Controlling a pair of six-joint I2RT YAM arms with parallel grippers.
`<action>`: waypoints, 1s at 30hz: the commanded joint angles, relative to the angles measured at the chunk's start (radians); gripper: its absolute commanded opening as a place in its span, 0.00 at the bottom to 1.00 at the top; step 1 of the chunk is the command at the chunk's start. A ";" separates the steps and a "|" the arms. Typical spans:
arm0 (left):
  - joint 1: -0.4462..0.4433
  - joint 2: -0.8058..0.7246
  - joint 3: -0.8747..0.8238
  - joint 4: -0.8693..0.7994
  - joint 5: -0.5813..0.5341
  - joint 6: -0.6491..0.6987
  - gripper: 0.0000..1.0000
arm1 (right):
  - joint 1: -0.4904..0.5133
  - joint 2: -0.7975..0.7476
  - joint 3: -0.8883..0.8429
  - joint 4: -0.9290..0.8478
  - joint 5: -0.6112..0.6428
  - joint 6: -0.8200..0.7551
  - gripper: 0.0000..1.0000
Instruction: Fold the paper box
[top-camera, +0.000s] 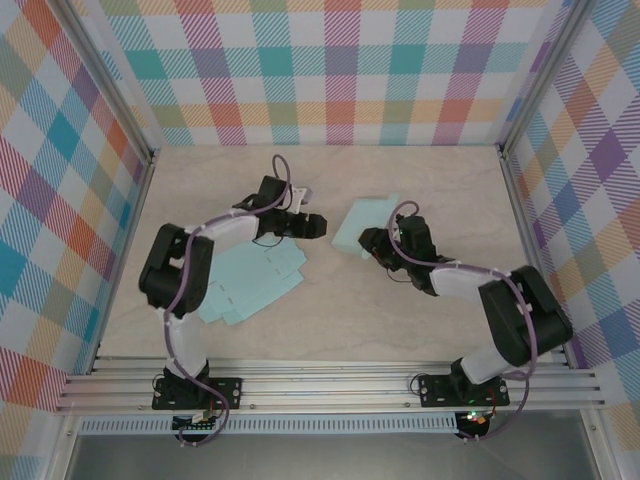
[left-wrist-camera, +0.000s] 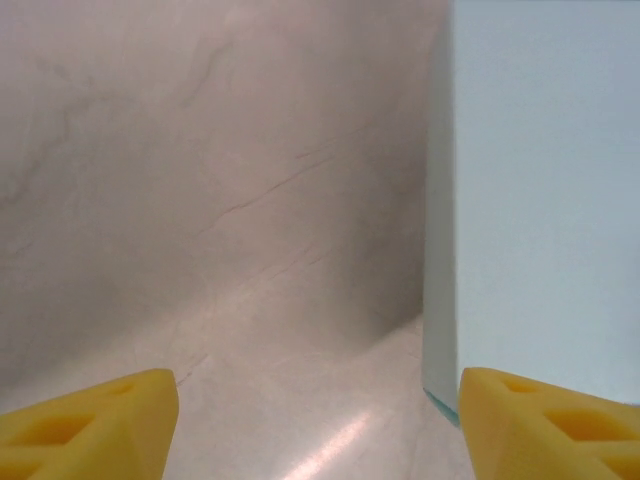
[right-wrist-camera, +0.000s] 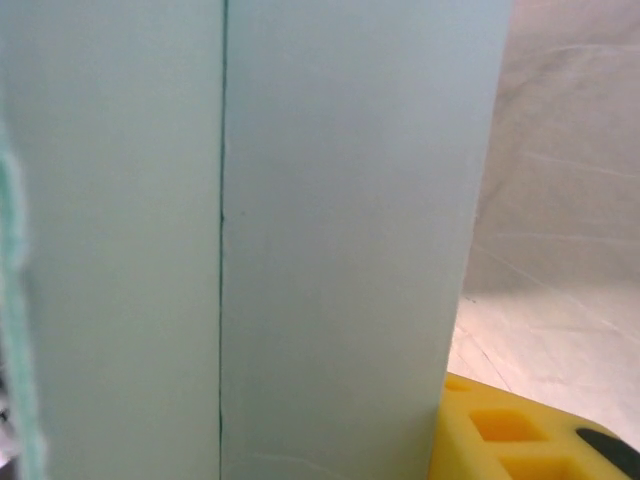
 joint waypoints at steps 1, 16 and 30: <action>-0.094 -0.156 -0.156 0.322 -0.133 0.158 0.75 | -0.001 -0.103 0.008 -0.247 0.073 -0.007 0.44; -0.532 -0.107 -0.399 0.798 -0.648 0.701 0.85 | 0.001 -0.416 0.013 -0.603 0.095 0.030 0.44; -0.570 0.009 -0.294 0.795 -0.687 0.703 0.83 | 0.001 -0.375 0.016 -0.572 0.055 0.065 0.44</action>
